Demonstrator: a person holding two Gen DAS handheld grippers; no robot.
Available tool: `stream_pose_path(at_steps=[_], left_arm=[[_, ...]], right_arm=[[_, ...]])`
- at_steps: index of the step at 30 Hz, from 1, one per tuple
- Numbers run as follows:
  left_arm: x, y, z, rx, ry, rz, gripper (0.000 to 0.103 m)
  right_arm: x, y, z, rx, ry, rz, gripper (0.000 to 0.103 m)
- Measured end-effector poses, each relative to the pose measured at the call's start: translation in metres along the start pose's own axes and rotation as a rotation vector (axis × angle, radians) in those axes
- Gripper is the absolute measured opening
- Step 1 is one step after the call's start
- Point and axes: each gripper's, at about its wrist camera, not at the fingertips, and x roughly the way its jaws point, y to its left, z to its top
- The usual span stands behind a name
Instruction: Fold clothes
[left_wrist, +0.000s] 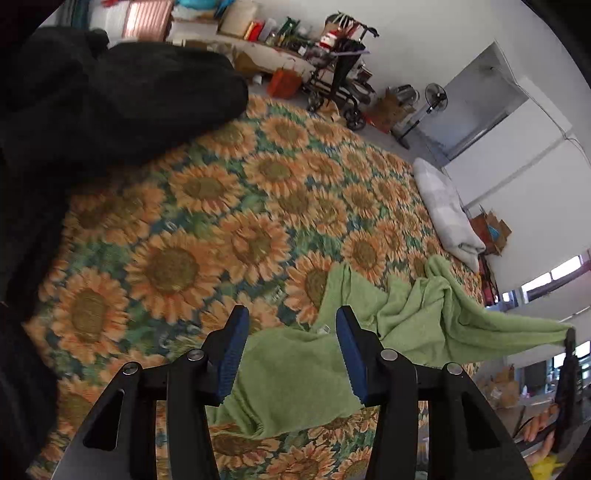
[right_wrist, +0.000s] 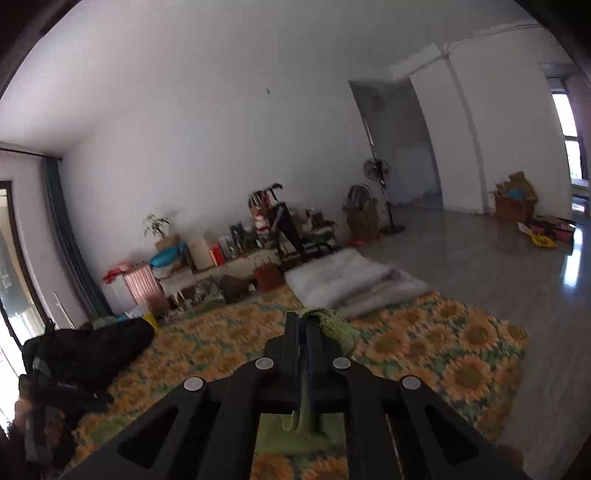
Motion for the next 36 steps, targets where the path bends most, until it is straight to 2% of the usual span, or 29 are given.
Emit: stream_pose_path(at_steps=[5,9,14,16,17,18,19,20,21,23,27,32,36], left_arm=[[0.052,-0.06,0.002,0.101,0.07,-0.027,0.049],[0.094,-0.111,0.005,0.207,0.114,0.069,0.049],[0.144,-0.15,-0.002,0.314,0.191,0.266,0.05],[0.156,-0.146,-0.002,0.309,0.185,0.309,0.05],[0.153,-0.143,0.0,0.293,0.168,0.29,0.048],[0.15,-0.14,0.002,0.277,0.151,0.27,0.041],[0.146,-0.136,0.004,0.26,0.133,0.25,0.011],[0.143,-0.133,0.006,0.244,0.116,0.23,0.004],[0.139,-0.129,0.008,0.227,0.098,0.209,0.004],[0.123,-0.109,0.019,0.118,0.064,0.125,0.004],[0.077,-0.073,0.045,0.009,-0.042,0.078,0.003],[-0.027,-0.038,0.061,-0.078,-0.257,-0.045,0.003],[-0.122,-0.022,0.049,-0.069,-0.448,-0.1,0.003]], right_arm=[[-0.032,-0.079,-0.041,0.165,0.112,-0.151,0.004],[-0.056,-0.137,-0.072,0.292,0.199,-0.265,0.004],[-0.063,-0.137,-0.095,0.326,0.265,-0.281,0.004],[-0.058,-0.136,-0.099,0.311,0.279,-0.272,0.005],[-0.055,-0.135,-0.099,0.298,0.283,-0.268,0.005],[-0.052,-0.134,-0.099,0.285,0.283,-0.261,0.005],[-0.048,-0.133,-0.096,0.272,0.277,-0.251,0.005],[-0.048,-0.131,-0.091,0.263,0.266,-0.241,0.005],[-0.047,-0.13,-0.086,0.254,0.255,-0.23,0.005],[-0.045,-0.127,-0.076,0.235,0.233,-0.21,0.005],[-0.049,-0.127,-0.055,0.237,0.165,-0.17,0.005],[-0.055,-0.117,-0.032,0.294,0.119,-0.029,0.005],[-0.048,-0.088,-0.01,0.29,0.088,0.083,0.005]])
